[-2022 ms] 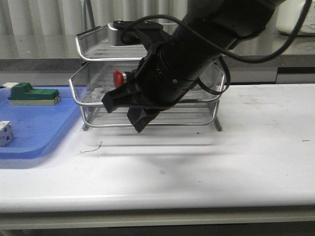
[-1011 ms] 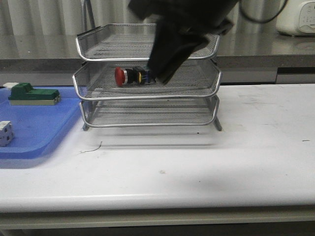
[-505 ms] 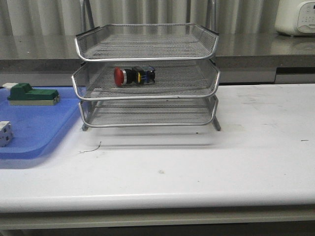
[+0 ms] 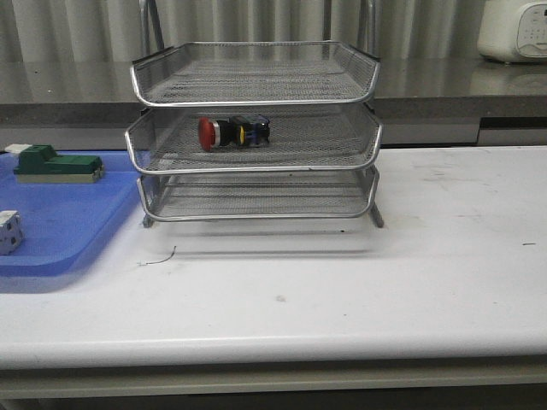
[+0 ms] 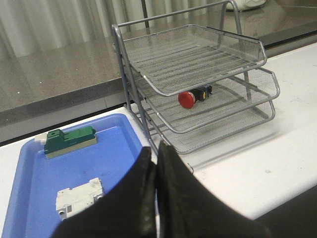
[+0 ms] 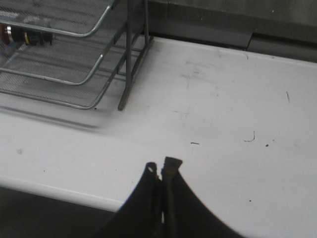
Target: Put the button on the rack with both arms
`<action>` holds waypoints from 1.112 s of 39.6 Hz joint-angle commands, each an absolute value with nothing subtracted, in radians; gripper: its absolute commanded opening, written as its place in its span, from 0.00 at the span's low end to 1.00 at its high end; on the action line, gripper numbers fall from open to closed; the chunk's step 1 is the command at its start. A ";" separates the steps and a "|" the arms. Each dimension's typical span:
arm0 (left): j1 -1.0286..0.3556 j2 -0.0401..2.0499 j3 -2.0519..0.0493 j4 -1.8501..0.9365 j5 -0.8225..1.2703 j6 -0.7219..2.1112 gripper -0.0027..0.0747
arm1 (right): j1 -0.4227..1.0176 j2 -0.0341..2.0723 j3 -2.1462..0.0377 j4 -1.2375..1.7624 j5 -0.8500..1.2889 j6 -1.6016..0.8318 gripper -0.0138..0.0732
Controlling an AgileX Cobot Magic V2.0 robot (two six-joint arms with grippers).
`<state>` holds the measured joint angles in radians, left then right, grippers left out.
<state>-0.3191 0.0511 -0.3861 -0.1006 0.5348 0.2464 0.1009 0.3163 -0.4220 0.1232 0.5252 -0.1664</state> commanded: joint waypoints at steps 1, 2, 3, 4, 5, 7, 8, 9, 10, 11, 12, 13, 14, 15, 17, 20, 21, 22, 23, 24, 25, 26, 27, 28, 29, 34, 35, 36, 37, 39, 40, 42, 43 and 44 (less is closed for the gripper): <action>-0.317 0.065 -0.410 -0.114 0.448 0.237 0.01 | 0.095 0.228 -0.412 0.122 0.427 -0.166 0.09; -0.317 0.065 -0.410 -0.114 0.448 0.237 0.01 | 0.095 0.204 -0.405 0.122 0.427 -0.166 0.09; -0.317 0.065 -0.410 -0.114 0.448 0.237 0.01 | 0.095 0.188 -0.401 0.122 0.427 -0.166 0.09; -0.317 0.065 -0.410 -0.114 0.448 0.237 0.01 | 0.095 0.169 -0.400 0.122 0.429 -0.166 0.09; -0.317 0.065 -0.410 -0.114 0.448 0.237 0.01 | 0.095 0.155 -0.400 0.122 0.434 -0.166 0.09; -0.317 0.065 -0.410 -0.114 0.448 0.237 0.01 | 0.095 0.136 -0.400 0.122 0.435 -0.166 0.09; -0.317 0.065 -0.410 -0.114 0.448 0.237 0.01 | 0.095 0.132 -0.400 0.122 0.435 -0.166 0.09; -0.317 0.065 -0.410 -0.114 0.448 0.237 0.01 | 0.095 0.129 -0.400 0.122 0.435 -0.166 0.09; -0.317 0.065 -0.410 -0.114 0.448 0.237 0.01 | 0.095 0.129 -0.400 0.122 0.435 -0.166 0.09; -0.317 0.065 -0.410 -0.114 0.448 0.237 0.01 | 0.095 0.130 -0.400 0.122 0.435 -0.166 0.09; -0.317 0.065 -0.410 -0.114 0.448 0.237 0.01 | 0.095 0.130 -0.400 0.122 0.436 -0.166 0.09; -0.317 0.065 -0.410 -0.114 0.448 0.237 0.01 | 0.095 0.130 -0.400 0.122 0.436 -0.166 0.09; -0.317 0.065 -0.410 -0.114 0.448 0.237 0.01 | 0.095 0.130 -0.400 0.122 0.436 -0.166 0.09; -0.317 0.065 -0.410 -0.114 0.448 0.237 0.01 | 0.095 0.130 -0.400 0.122 0.436 -0.166 0.09; -0.317 0.065 -0.410 -0.114 0.448 0.237 0.01 | 0.095 0.130 -0.400 0.122 0.437 -0.166 0.09; -0.317 0.065 -0.410 -0.114 0.448 0.237 0.01 | 0.095 0.130 -0.400 0.122 0.437 -0.166 0.09; -0.317 0.065 -0.410 -0.114 0.448 0.237 0.01 | 0.095 0.130 -0.400 0.122 0.437 -0.166 0.09; -0.317 0.065 -0.410 -0.114 0.448 0.237 0.01 | 0.095 0.130 -0.400 0.122 0.437 -0.166 0.09; -0.317 0.065 -0.410 -0.114 0.448 0.237 0.01 | 0.095 0.130 -0.400 0.122 0.437 -0.166 0.09; -0.317 0.065 -0.410 -0.114 0.448 0.237 0.01 | 0.095 0.130 -0.400 0.122 0.437 -0.166 0.09; -0.317 0.065 -0.410 -0.114 0.448 0.237 0.01 | 0.095 0.130 -0.400 0.122 0.437 -0.166 0.09; -0.317 0.065 -0.410 -0.114 0.448 0.237 0.01 | 0.095 0.130 -0.400 0.122 0.437 -0.166 0.09; -0.317 0.065 -0.410 -0.114 0.448 0.237 0.01 | 0.095 0.130 -0.400 0.122 0.437 -0.166 0.09; -0.317 0.065 -0.410 -0.114 0.448 0.237 0.01 | 0.095 0.130 -0.400 0.122 0.437 -0.166 0.09; -0.317 0.065 -0.410 -0.114 0.448 0.237 0.01 | 0.095 0.130 -0.400 0.122 0.437 -0.166 0.09; -0.317 0.065 -0.410 -0.114 0.448 0.237 0.01 | 0.095 0.130 -0.400 0.122 0.437 -0.166 0.09; -0.317 0.065 -0.410 -0.114 0.448 0.237 0.01 | 0.095 0.130 -0.400 0.122 0.437 -0.166 0.09; -0.317 0.065 -0.410 -0.114 0.448 0.237 0.01 | 0.095 0.130 -0.400 0.122 0.437 -0.166 0.09; -0.317 0.065 -0.410 -0.112 0.448 0.237 0.01 | 0.095 0.130 -0.400 0.122 0.437 -0.166 0.09; -0.317 0.065 -0.410 -0.110 0.445 0.237 0.01 | 0.095 0.130 -0.400 0.122 0.437 -0.166 0.09; -0.317 0.065 -0.408 -0.114 0.443 0.237 0.01 | 0.095 0.130 -0.400 0.122 0.437 -0.166 0.09; -0.317 0.065 -0.396 -0.126 0.424 0.234 0.01 | 0.095 0.130 -0.400 0.122 0.437 -0.166 0.09; -0.314 0.062 -0.388 -0.122 0.407 0.232 0.01 | 0.095 0.130 -0.400 0.122 0.437 -0.166 0.09; -0.311 0.056 -0.377 -0.117 0.391 0.222 0.01 | 0.095 0.130 -0.400 0.122 0.437 -0.166 0.09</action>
